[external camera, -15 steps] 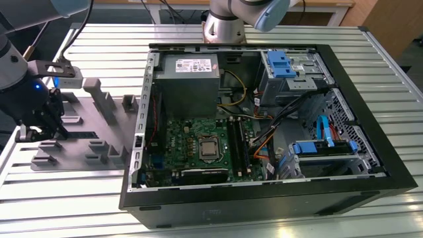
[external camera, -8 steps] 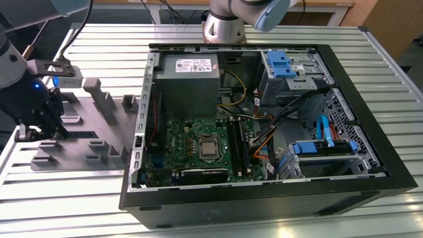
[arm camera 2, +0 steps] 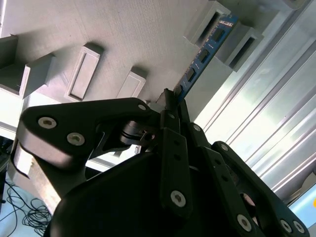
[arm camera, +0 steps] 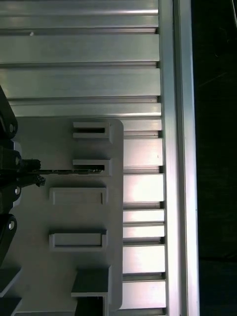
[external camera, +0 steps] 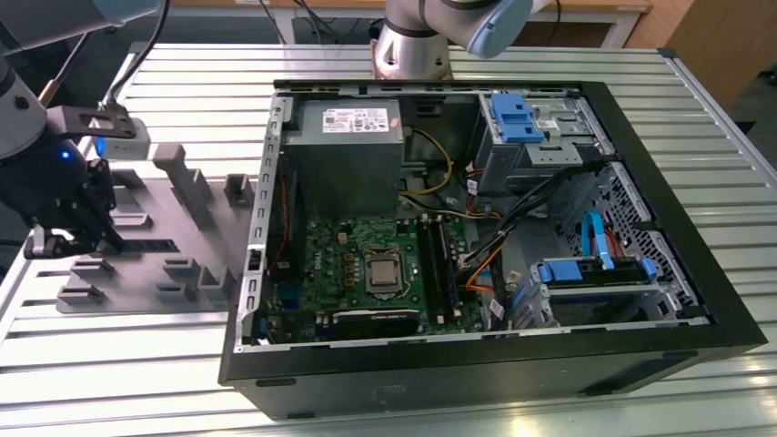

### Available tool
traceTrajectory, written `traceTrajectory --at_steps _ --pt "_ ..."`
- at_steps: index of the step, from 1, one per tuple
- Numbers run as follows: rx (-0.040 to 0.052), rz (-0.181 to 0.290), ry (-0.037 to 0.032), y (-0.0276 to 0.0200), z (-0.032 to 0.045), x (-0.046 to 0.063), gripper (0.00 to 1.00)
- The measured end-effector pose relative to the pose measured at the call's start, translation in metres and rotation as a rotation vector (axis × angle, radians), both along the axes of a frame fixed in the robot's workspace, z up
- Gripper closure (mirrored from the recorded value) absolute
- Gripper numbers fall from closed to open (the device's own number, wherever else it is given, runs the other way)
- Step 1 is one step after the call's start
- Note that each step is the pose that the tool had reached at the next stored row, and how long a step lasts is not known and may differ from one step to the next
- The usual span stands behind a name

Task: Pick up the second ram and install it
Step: 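Pick up the second ram and move it above second insertion slot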

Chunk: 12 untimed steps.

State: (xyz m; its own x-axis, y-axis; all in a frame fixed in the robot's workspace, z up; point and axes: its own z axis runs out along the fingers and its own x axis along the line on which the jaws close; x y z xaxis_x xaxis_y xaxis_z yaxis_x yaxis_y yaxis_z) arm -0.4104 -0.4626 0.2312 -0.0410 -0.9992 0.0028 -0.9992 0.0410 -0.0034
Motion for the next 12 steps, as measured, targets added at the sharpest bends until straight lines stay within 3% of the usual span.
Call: traceTrajectory --at_steps 12 --pt "-0.0002 0.0 0.0002 0.0 0.0049 0.0 0.86"
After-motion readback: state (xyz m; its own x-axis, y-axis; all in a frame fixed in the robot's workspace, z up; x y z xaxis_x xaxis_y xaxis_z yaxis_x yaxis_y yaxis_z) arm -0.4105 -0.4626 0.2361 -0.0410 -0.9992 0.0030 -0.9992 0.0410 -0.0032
